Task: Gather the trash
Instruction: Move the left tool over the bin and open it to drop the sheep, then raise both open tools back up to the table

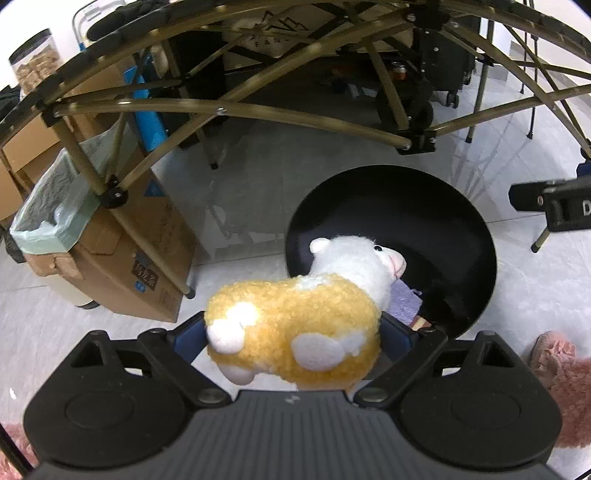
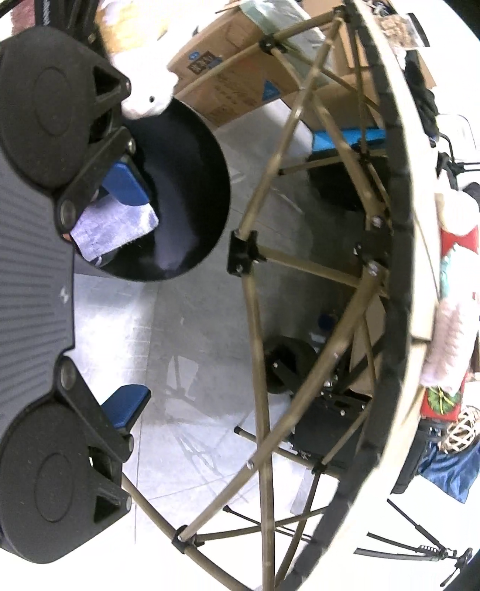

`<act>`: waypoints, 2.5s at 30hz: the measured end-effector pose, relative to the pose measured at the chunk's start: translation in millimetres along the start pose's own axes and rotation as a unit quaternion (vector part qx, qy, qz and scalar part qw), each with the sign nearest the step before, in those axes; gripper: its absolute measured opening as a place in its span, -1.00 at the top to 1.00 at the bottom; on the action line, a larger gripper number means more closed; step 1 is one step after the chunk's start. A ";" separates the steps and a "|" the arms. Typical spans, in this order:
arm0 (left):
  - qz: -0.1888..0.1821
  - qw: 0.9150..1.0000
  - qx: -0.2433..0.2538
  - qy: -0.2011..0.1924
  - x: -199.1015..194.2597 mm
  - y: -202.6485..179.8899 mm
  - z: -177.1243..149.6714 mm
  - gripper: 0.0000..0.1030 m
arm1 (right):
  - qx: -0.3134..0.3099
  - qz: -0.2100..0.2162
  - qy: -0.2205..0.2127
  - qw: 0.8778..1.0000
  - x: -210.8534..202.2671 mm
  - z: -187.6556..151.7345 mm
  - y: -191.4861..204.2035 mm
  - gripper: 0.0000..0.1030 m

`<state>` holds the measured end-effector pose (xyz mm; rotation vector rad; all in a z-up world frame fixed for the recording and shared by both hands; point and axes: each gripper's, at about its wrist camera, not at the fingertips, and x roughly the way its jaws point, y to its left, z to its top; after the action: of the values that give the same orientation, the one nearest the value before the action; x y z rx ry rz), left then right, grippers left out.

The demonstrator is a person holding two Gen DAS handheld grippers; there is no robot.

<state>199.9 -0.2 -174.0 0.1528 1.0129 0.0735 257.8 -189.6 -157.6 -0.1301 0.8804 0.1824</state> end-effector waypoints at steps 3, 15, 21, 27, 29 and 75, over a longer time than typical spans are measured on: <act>-0.003 1.000 0.008 -0.002 2.0 -8.8 3.8 -0.82 | 0.008 -0.002 -0.007 1.000 -5.9 1.7 -6.0 -1.00; -0.018 0.999 0.032 -0.013 11.2 -38.1 21.6 -0.82 | 0.039 -0.007 -0.018 0.999 -11.2 3.7 -22.3 -1.00; -0.029 0.999 0.033 -0.010 20.9 -47.8 32.9 -0.82 | 0.083 -0.003 -0.015 0.996 -8.9 5.4 -39.1 -1.00; -0.040 0.999 0.028 -0.005 33.6 -56.4 45.7 -0.82 | 0.122 -0.006 -0.018 0.992 -8.4 4.6 -54.5 -1.00; -0.042 0.999 0.028 -0.007 36.3 -59.3 49.9 -0.82 | 0.133 -0.003 -0.015 0.991 -6.8 4.1 -57.3 -1.00; -0.071 0.992 0.008 0.101 64.1 -65.6 58.5 -1.00 | 0.201 0.014 0.014 0.979 8.9 0.5 -74.1 -1.00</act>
<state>282.9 -62.0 -207.9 0.0881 1.2231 -0.0494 279.4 -260.9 -161.4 0.2577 0.9313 0.0261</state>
